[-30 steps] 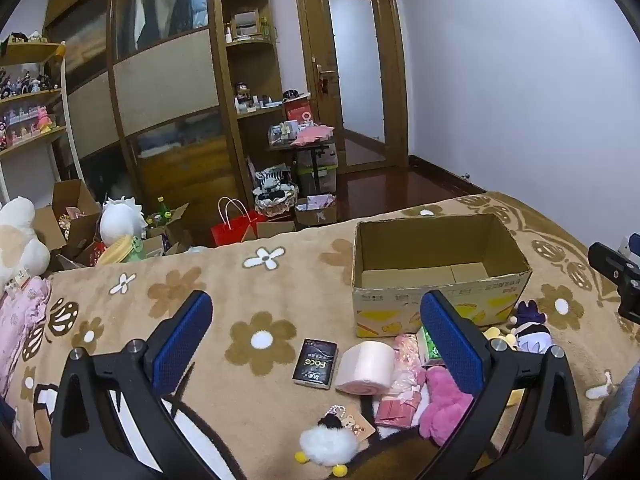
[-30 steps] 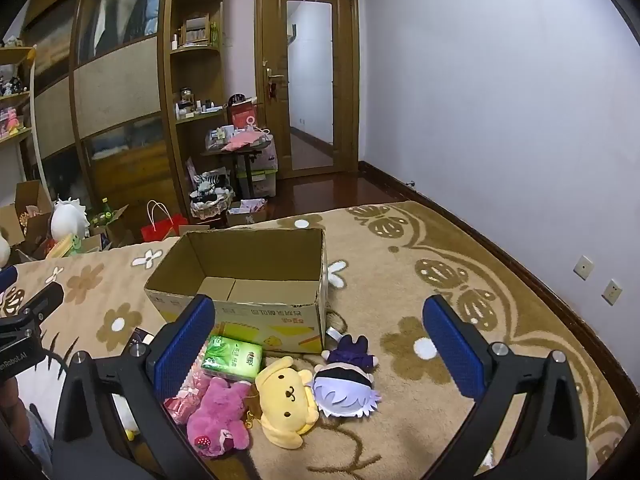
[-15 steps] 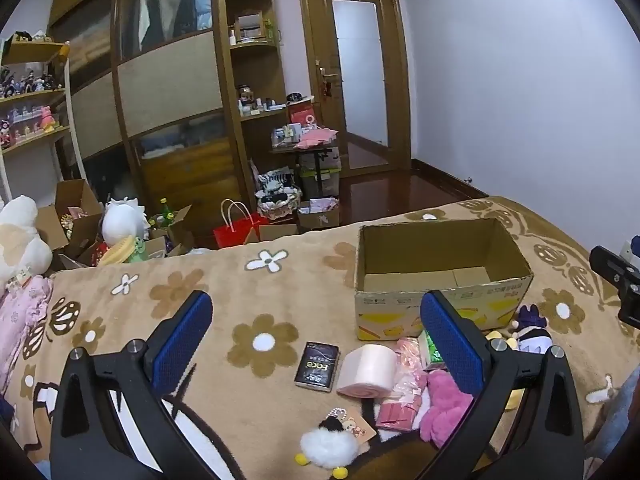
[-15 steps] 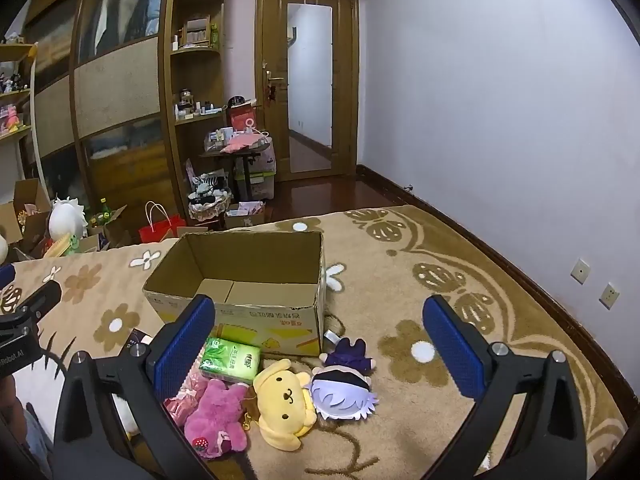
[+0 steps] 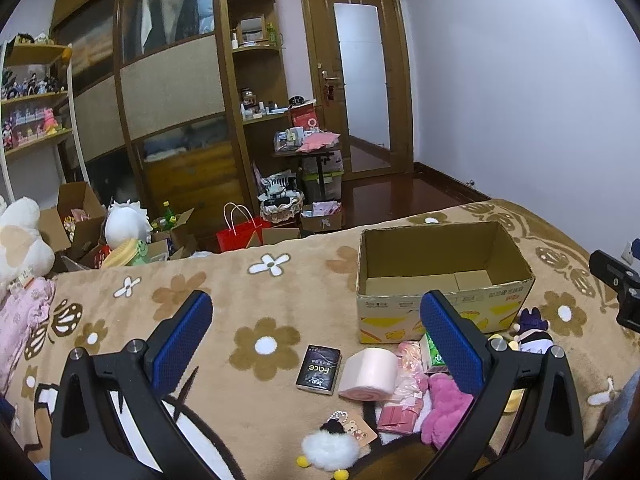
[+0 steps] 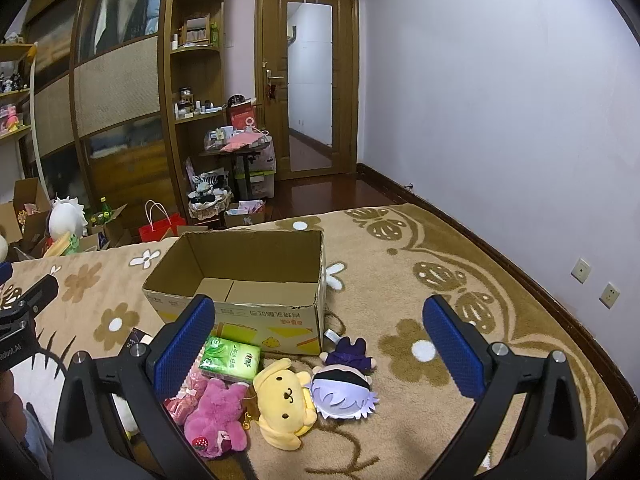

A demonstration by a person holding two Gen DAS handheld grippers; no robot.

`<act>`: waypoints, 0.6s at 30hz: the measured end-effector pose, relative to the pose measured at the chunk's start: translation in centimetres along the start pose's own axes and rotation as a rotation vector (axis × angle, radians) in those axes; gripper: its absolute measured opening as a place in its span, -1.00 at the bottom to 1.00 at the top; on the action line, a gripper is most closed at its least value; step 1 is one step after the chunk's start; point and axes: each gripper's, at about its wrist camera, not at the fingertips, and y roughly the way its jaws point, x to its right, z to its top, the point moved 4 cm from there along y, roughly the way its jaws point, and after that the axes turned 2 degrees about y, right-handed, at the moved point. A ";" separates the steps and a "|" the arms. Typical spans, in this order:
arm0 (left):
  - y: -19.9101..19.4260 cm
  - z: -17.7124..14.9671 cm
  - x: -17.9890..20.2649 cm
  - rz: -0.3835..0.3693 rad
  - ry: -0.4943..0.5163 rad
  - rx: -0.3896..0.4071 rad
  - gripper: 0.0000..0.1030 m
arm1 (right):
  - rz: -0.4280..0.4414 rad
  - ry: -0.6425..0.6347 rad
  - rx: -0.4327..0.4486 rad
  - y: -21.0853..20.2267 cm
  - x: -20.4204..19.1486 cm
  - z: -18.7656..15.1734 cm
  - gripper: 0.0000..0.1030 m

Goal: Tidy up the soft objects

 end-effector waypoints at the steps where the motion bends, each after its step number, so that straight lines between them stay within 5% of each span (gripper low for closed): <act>1: 0.0 0.0 0.1 0.000 0.004 0.000 1.00 | 0.003 0.001 0.000 0.0 0.0 0.0 1.00; 18: -0.2 0.0 0.0 0.002 0.000 0.008 1.00 | 0.011 -0.002 -0.008 0.3 -0.1 -0.2 1.00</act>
